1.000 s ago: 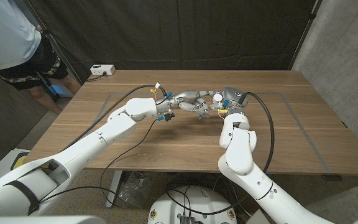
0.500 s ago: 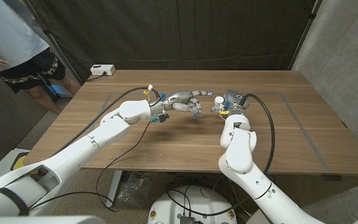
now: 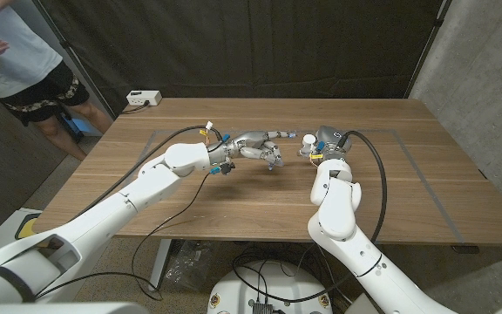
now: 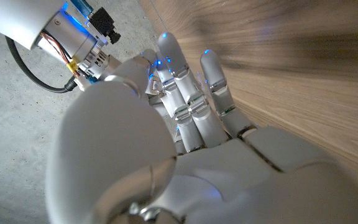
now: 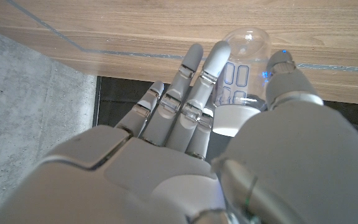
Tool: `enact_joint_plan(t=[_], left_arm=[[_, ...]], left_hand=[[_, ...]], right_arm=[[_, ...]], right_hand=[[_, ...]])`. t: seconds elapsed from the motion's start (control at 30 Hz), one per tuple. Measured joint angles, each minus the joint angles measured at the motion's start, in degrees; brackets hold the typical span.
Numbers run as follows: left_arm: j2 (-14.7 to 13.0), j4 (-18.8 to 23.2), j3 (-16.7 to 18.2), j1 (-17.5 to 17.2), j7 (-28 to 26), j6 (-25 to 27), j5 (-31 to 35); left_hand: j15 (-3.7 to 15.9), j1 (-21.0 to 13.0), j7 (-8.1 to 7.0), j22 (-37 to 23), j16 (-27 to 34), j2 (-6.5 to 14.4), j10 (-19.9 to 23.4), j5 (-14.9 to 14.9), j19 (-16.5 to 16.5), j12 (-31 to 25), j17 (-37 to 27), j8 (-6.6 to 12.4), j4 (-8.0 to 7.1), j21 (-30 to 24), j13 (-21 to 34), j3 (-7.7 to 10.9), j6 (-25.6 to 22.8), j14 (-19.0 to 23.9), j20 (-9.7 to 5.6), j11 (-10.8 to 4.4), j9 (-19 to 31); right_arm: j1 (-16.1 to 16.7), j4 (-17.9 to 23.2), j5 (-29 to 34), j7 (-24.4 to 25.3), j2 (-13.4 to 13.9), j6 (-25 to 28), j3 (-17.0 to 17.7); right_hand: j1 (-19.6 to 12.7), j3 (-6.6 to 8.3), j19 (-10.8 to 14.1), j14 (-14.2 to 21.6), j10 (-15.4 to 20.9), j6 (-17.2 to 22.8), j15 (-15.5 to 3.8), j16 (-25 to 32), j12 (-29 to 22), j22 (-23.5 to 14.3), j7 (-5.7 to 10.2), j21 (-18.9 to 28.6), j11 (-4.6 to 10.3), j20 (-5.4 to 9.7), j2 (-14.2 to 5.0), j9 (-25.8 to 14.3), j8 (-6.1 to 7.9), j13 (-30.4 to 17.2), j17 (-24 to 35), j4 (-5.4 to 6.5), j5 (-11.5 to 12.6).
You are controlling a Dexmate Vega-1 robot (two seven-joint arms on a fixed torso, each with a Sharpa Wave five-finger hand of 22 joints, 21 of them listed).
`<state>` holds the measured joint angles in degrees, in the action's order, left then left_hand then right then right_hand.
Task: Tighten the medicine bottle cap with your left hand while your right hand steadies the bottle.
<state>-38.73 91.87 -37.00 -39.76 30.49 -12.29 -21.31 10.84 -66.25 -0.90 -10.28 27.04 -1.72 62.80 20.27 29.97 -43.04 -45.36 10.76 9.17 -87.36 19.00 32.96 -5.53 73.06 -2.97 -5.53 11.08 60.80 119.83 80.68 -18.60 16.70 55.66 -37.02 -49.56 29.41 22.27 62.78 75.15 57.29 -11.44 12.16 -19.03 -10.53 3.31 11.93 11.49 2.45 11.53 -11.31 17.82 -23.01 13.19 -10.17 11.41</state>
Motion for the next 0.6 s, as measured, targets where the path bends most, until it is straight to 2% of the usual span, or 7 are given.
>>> enact_joint_plan(t=[0.6], left_arm=[[1.44,-1.58,-0.96,1.05,2.47,-0.30,-0.72]], left_hand=[[0.00,0.01,0.00,0.01,0.00,-0.01,0.00,-0.15,0.00,-0.22,-0.05,0.00,0.00,0.00,0.01,0.00,0.00,0.00,0.00,0.00,0.00]], right_arm=[[-0.15,-0.06,-0.12,-0.53,0.48,-0.16,0.09]], right_hand=[[-0.40,0.00,0.00,0.00,-0.07,-0.01,0.01,0.00,0.00,0.00,0.00,0.00,-0.14,0.00,0.40,-0.03,-0.20,-0.27,-0.01,0.00,0.06]])
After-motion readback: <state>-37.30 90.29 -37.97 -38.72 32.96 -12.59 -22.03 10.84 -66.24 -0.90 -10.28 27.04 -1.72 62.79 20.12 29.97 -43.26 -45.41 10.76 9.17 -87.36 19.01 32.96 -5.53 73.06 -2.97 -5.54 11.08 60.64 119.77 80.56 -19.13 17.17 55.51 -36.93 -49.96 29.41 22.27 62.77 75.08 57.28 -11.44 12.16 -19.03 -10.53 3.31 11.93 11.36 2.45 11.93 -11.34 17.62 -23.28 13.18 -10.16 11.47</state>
